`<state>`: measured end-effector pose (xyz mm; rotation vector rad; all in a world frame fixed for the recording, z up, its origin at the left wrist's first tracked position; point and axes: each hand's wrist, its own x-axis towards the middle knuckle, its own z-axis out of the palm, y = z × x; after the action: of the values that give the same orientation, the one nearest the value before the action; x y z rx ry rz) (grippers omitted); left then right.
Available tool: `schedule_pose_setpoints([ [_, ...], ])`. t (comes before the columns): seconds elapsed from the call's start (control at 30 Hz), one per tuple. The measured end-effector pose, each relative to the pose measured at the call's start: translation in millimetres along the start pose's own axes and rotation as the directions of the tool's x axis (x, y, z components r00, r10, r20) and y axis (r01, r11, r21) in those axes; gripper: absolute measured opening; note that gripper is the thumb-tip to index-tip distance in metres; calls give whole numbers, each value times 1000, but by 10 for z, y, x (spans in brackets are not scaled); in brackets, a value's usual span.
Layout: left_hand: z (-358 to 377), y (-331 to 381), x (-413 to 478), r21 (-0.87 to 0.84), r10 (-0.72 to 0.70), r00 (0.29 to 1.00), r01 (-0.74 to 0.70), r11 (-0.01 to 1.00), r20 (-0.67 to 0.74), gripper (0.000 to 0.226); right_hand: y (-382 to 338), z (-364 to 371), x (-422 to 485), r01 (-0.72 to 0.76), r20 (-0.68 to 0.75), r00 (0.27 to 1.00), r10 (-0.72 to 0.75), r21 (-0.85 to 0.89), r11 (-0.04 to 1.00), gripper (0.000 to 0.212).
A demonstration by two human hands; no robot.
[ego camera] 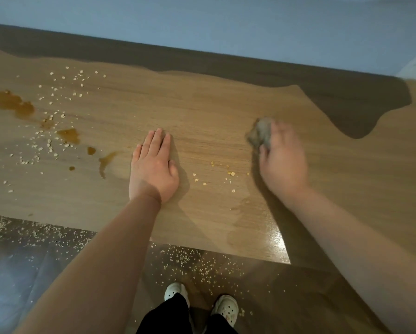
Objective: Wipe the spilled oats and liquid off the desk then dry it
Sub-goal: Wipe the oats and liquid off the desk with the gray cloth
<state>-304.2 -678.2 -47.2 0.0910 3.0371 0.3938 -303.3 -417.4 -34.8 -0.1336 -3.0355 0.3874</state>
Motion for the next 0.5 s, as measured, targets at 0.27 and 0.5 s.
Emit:
schedule_pose_setpoints([
  [0.27, -1, 12, -26, -34, 9, 999, -11, 999, -36, 62, 422, -266, 132, -64, 22, 998, 65, -54, 997, 46],
  [0.5, -80, -102, -69, -265, 70, 996, -83, 961, -55, 57, 286, -157, -327, -78, 37, 996, 76, 60, 995, 62],
])
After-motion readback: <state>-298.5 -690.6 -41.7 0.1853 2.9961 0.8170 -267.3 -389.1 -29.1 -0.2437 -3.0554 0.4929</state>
